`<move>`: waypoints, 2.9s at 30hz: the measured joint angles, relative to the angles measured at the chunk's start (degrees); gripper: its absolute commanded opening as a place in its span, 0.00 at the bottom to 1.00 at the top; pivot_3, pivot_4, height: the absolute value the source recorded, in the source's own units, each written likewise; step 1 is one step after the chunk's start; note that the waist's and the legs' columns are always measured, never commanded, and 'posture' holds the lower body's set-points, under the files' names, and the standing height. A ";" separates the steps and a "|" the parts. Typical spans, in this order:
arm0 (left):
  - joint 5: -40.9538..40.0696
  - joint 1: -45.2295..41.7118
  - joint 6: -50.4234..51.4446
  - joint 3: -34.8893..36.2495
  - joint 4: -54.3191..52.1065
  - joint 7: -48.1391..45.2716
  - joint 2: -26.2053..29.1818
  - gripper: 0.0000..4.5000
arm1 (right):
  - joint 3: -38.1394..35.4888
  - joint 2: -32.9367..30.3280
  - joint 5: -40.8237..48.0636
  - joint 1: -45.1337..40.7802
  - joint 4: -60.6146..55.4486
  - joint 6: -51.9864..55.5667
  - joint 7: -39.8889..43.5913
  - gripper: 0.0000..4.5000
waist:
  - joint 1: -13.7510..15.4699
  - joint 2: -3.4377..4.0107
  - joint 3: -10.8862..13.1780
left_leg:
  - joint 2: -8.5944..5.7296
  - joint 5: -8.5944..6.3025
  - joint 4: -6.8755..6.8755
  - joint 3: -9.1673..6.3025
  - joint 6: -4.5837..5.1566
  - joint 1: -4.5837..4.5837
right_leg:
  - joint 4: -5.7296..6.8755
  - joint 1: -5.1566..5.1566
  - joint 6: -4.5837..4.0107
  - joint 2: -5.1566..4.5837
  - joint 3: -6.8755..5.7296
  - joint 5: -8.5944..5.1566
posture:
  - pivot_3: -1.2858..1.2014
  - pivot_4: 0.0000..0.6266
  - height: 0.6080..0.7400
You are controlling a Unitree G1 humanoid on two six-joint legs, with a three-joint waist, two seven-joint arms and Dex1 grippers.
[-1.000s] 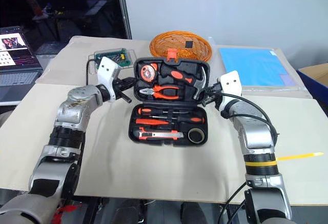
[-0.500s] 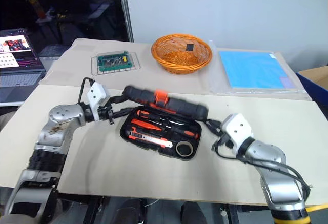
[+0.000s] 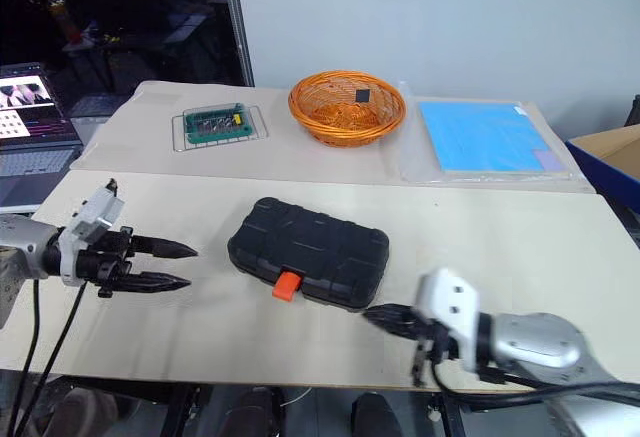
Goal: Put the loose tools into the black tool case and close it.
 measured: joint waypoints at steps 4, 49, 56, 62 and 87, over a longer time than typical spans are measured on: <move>-0.15 0.47 0.28 -0.17 -4.41 1.58 -0.16 1.00 | 10.95 2.65 -7.61 -7.44 6.28 1.77 -3.66 0.00 | 0.16 -0.01 0.00 | -0.14 0.01 0.02 0.08 0.02 -0.27 | 0.01 -0.24 -0.33 -0.10 0.04 0.20 | 0.52 0.24 1.00; 22.37 -27.66 -12.66 -22.63 24.16 13.30 -23.72 1.00 | -3.51 37.80 -9.19 -40.24 20.41 50.29 -34.15 0.72 | 0.06 -0.02 -0.12 | -0.26 0.38 0.51 -0.17 0.57 -0.98 | 1.08 -0.70 0.22 0.13 0.13 0.33 | 0.52 0.24 1.00; 22.83 -27.38 -12.72 -22.42 23.89 13.30 -23.74 1.00 | -0.25 36.44 -9.09 -37.62 21.49 49.63 -34.07 0.49 | -0.10 -0.02 -0.13 | -0.26 0.38 0.51 -0.19 0.57 -0.97 | 1.07 -0.68 0.23 0.14 0.13 0.33 | 0.52 0.24 1.00; 22.95 -26.91 -12.71 -22.30 23.04 13.32 -23.74 1.00 | -0.67 35.48 -8.02 -38.48 20.65 49.92 -32.75 0.43 | -0.10 -0.02 -0.13 | -0.26 0.38 0.51 -0.19 0.57 -0.97 | 1.06 -0.69 0.23 0.14 0.14 0.33 | 0.52 0.24 1.00; 23.08 -24.52 -12.13 -21.05 20.06 14.19 -23.52 1.00 | 2.32 30.93 -4.20 -40.61 24.65 44.44 -29.58 0.07 | -0.13 -0.01 -0.14 | -0.24 0.38 0.51 -0.19 0.57 -0.97 | 1.05 -0.69 0.22 0.15 0.14 0.33 | 0.52 0.24 1.00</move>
